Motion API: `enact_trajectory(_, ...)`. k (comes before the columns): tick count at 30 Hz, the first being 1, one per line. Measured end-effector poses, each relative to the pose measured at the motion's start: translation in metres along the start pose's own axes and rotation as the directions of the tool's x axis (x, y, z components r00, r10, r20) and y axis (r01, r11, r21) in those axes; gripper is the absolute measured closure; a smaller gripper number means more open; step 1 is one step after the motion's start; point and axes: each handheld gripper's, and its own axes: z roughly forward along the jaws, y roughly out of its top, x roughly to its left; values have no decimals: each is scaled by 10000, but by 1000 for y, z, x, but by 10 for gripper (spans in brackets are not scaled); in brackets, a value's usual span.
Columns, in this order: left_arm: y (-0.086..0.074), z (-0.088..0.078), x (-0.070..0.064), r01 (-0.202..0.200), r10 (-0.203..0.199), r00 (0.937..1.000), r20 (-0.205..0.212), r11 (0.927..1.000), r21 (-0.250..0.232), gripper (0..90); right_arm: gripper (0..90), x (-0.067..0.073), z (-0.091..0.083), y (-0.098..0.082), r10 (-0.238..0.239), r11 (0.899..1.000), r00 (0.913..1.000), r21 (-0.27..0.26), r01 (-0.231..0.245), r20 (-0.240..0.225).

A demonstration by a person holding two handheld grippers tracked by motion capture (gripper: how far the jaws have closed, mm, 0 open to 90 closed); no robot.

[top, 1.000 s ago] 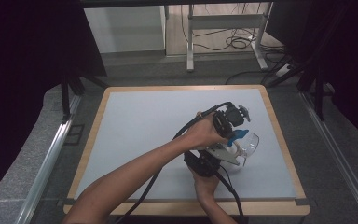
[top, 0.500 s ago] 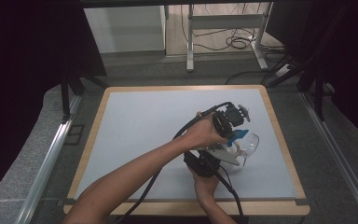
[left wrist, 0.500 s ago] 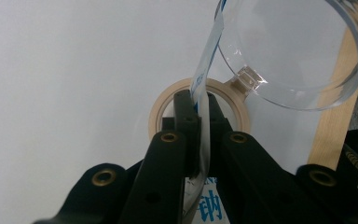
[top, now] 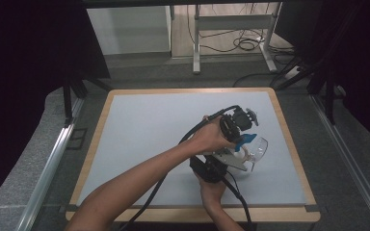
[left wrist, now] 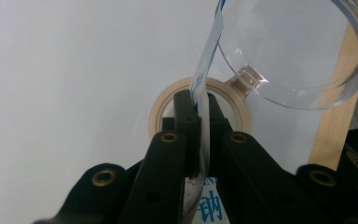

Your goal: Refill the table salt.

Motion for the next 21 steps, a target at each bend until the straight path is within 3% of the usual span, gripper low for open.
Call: enact_trajectory(21, 3, -1, -2, -20, 20, 10000, 47, 10000, -44, 898, 603, 0, -2, 2, 26, 9999, 9999, -162, -25, 97)
